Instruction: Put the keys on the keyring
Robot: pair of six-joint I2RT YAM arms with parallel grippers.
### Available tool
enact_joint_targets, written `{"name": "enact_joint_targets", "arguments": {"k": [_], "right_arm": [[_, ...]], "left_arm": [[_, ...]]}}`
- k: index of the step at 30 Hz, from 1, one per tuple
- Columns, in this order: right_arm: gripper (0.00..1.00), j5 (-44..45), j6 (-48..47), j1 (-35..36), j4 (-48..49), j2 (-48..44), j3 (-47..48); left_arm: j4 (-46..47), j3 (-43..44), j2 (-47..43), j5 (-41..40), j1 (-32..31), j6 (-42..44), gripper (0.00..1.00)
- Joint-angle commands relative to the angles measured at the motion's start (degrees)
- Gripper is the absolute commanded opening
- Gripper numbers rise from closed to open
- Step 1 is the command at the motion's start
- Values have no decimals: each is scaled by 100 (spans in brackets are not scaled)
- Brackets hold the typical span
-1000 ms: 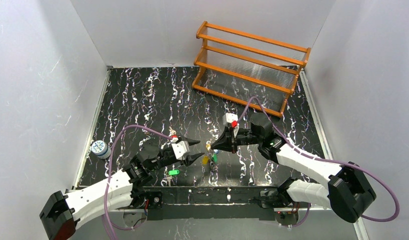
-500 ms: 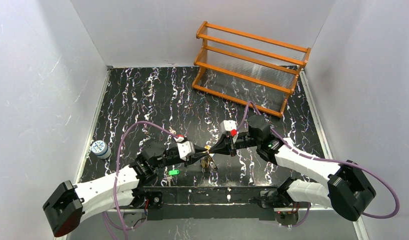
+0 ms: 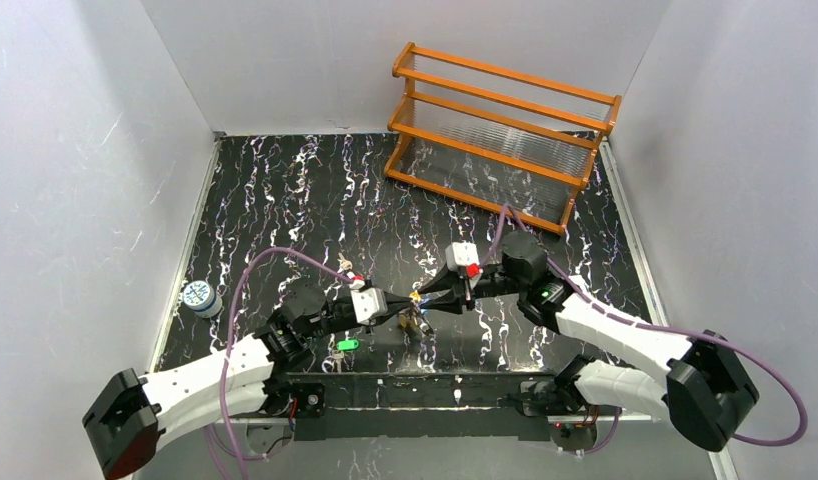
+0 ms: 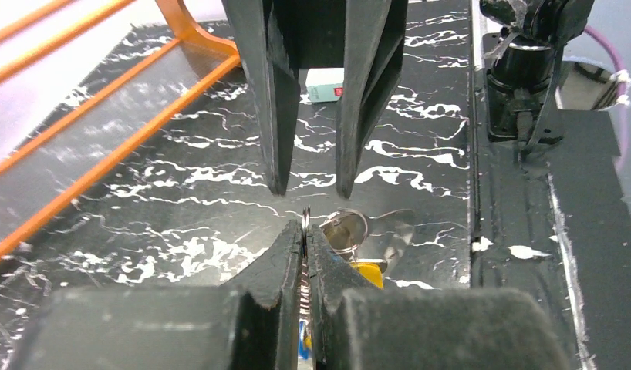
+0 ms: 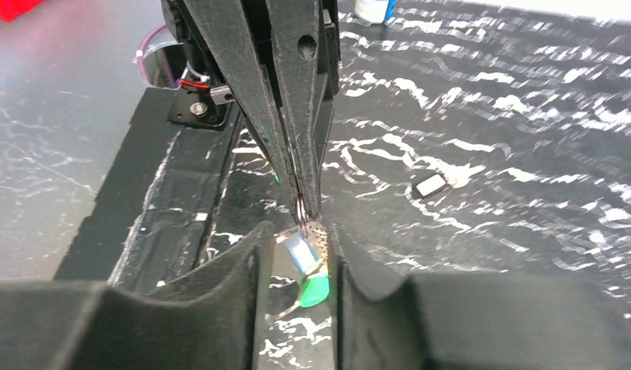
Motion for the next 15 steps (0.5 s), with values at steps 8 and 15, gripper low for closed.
{"name": "enact_joint_targets", "arguments": {"k": [8,15], "right_arm": [[64,226,-322,22,787,-1047,-425],[64,-173,-35,31,1076,-946,-329]], "left_arm": [[55,-562,-1568,630,-37,2927,0],[251,-682,-1741,683,-44,3616,0]]}}
